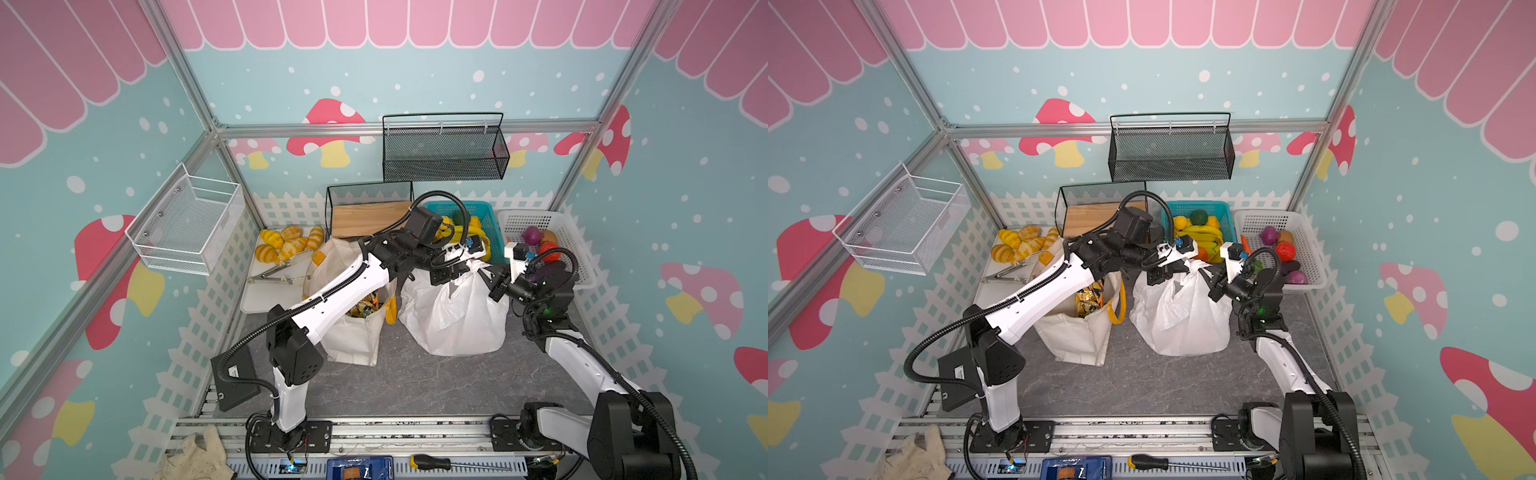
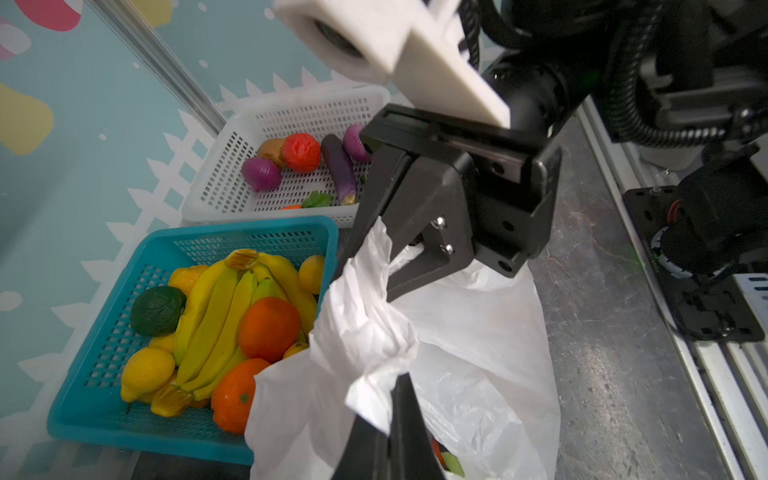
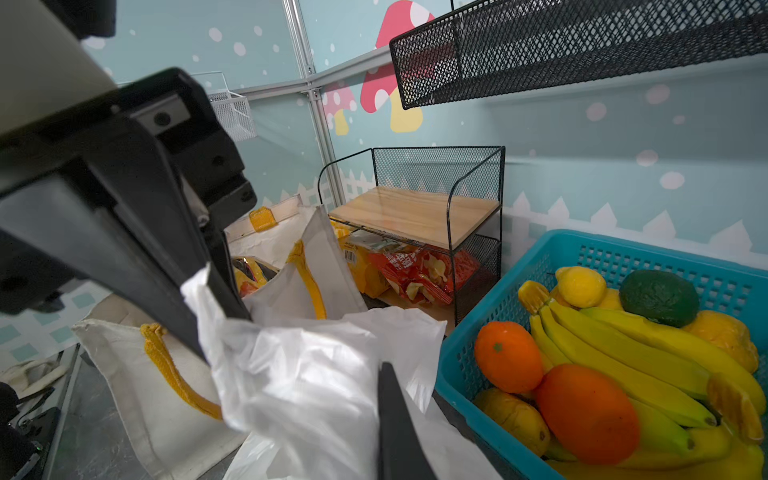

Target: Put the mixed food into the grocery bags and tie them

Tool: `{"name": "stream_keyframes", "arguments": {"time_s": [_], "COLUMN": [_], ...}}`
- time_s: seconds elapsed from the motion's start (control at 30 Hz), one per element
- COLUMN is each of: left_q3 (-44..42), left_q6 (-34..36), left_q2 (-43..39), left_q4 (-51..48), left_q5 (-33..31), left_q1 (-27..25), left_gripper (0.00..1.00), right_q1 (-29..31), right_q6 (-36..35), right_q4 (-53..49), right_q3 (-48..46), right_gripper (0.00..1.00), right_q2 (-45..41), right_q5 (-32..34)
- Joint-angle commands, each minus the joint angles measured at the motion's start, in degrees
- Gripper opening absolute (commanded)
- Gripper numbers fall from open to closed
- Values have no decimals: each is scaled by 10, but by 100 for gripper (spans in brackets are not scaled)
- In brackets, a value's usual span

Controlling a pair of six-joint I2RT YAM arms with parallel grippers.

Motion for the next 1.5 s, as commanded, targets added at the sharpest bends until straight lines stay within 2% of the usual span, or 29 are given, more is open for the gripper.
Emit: {"name": "stream_keyframes", "arguments": {"time_s": [0.0, 0.13, 0.3, 0.5, 0.87, 1.1, 1.33, 1.47], "left_q3": [-52, -105, -124, -132, -153, -148, -138, -130], "left_q6": [25, 38, 46, 61, 96, 93, 95, 93], "left_q2": [-34, -41, -29, -14, -4, 9, 24, 31], "left_q4": [84, 139, 180, 206, 207, 207, 204, 205], "left_q5": [-66, -110, -156, -140, -116, -100, -103, -110], "left_q1": [-6, -15, -15, -16, -16, -16, -15, -15], "left_gripper": [2, 2, 4, 7, 12, 18, 17, 7], "right_q1": [-1, -1, -1, -1, -1, -1, -1, -1], "right_q6": [21, 29, 24, 40, 33, 36, 25, 7], "right_q4": [8, 23, 55, 92, 62, 63, 60, 48], "right_q3": [-4, -5, -11, -20, -6, 4, 5, 6], "right_gripper": [10, 10, 10, 10, 11, 11, 14, 17], "right_q2": [5, 10, 16, 26, 33, 40, 39, 37], "right_q5": [34, 25, -23, -44, 5, -2, -9, -17]}}
